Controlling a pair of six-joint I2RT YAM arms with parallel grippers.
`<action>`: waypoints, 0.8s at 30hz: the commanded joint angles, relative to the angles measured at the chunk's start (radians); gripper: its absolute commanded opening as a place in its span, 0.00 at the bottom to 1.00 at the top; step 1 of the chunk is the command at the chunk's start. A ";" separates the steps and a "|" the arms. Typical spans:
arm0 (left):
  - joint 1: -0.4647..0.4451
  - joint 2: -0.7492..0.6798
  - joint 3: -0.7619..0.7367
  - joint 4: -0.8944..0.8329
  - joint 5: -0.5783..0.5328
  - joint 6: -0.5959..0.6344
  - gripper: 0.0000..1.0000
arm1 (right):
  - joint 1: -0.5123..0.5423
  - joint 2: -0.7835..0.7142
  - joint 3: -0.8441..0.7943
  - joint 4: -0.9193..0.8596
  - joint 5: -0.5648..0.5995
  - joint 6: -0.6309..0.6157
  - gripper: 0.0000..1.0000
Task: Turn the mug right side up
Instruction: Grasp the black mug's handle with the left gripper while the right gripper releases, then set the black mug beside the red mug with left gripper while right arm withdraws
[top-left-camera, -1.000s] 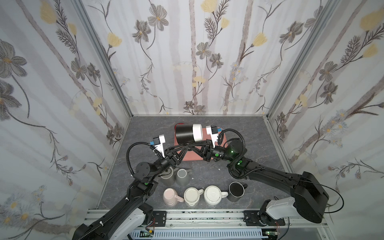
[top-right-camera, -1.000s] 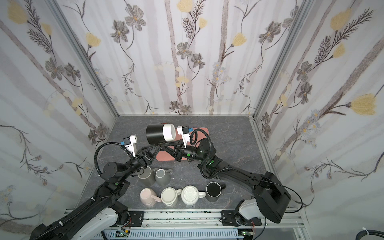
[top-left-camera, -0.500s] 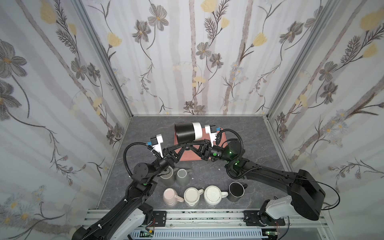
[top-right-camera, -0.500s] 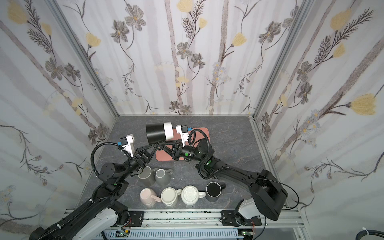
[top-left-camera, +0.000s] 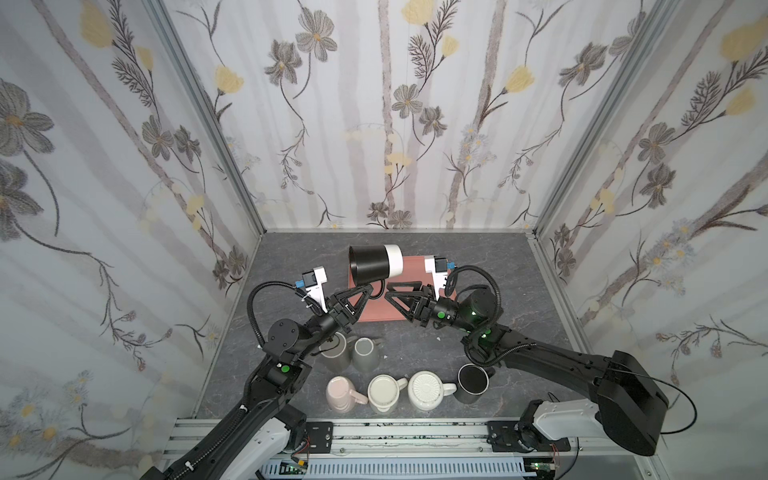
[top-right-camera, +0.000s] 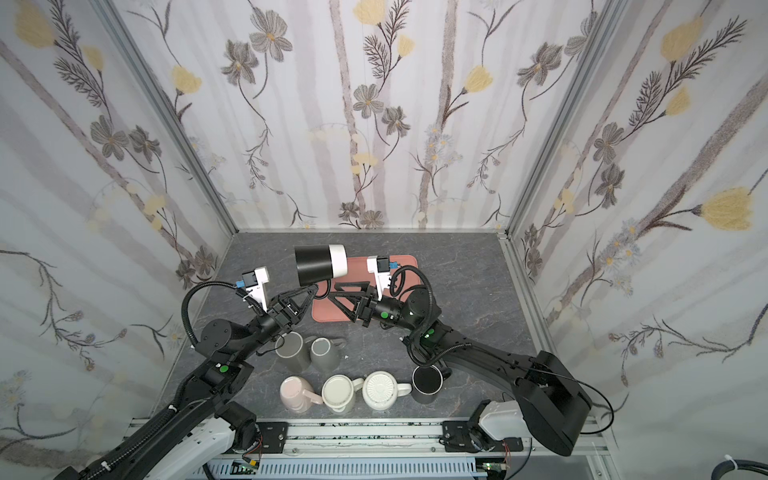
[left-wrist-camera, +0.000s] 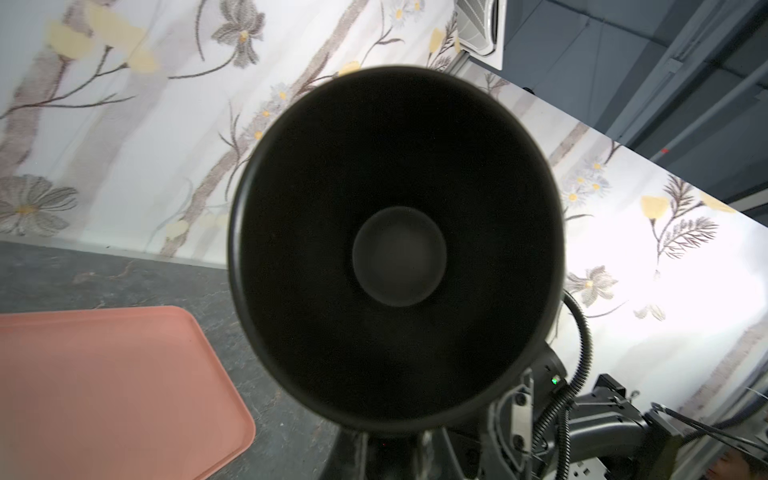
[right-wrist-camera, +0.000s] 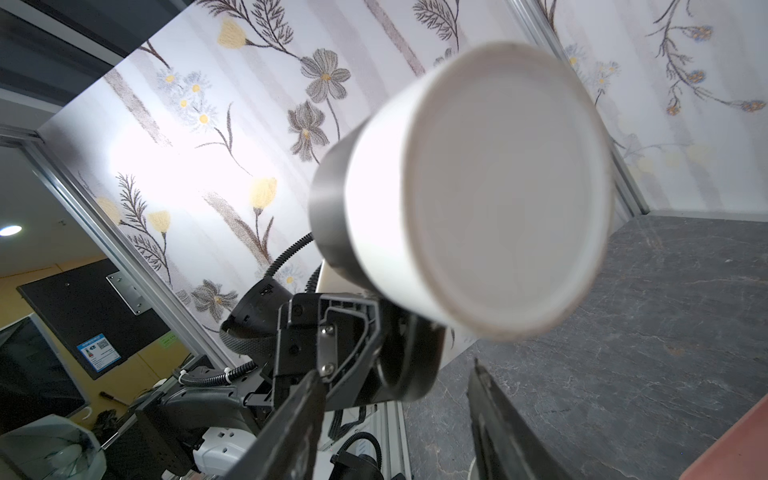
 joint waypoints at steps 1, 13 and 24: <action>0.000 0.019 0.053 -0.053 -0.058 0.062 0.00 | -0.012 -0.064 -0.046 -0.043 0.063 -0.058 0.62; -0.110 0.431 0.432 -0.598 -0.490 0.369 0.00 | -0.062 -0.385 -0.130 -0.527 0.418 -0.219 0.63; -0.133 0.881 0.734 -0.697 -0.700 0.433 0.00 | -0.111 -0.532 -0.181 -0.673 0.490 -0.224 0.64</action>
